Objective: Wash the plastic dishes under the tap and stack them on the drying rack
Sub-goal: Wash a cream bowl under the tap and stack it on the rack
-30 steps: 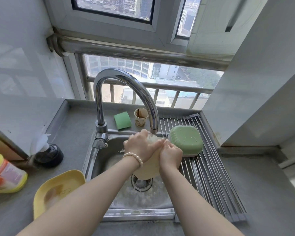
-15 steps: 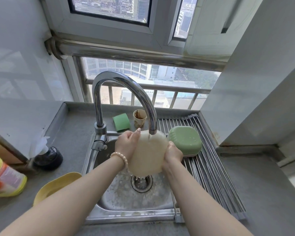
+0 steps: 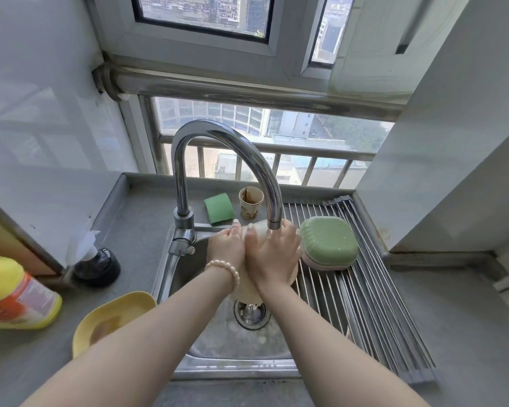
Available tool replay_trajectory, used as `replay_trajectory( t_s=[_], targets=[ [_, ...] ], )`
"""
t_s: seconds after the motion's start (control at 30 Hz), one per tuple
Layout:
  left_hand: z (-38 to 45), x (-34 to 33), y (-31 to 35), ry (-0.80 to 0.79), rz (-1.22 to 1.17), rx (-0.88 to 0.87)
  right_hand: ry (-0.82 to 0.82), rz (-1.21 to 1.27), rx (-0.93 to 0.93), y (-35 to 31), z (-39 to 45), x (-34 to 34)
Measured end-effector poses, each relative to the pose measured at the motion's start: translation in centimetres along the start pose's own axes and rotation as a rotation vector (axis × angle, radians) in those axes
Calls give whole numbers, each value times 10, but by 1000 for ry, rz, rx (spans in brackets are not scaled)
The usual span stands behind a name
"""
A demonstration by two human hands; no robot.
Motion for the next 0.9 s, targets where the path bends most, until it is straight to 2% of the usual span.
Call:
replay_trajectory(
  t_s=[0.13,0.27,0.3,0.37,0.5,0.53,0.6,0.67,0.73,0.9],
  targets=[
    [6,1,3,-70,64,-50,32,-95,338,-6,-4,-3],
    [4,2,15,-90,418,-219,-270,18,320,-14,12,10],
    [3,0,18,-93,472,-264,-353,54,248,-13,17,9],
    [-2,-5,18,-86,546,-363,-449,-42,111,-7,23,8],
    [-12,-13,9,-31,687,-614,-351,168,-174,15,32,9],
    [-12,-14,3,-33,767,-597,-353,205,-245,21,32,7],
    [-10,-14,-8,-56,837,-414,-300,223,-335,29,26,5],
    [-9,-16,-14,-120,746,-191,-217,313,-412,36,16,4],
    [-9,-20,-11,-139,600,-70,-164,366,-446,41,6,4],
    [0,-18,2,-35,311,-36,-69,449,-438,42,1,10]
  ],
)
Point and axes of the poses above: each hand's wrist, its own z-axis towards the middle knuckle, its own x-axis out of the back of the hand, y = z × x, the point moved 4 cm from there along z, towards the middle knuckle, and after that the axes turned 1 degree about -z, right-handed, at the moved point
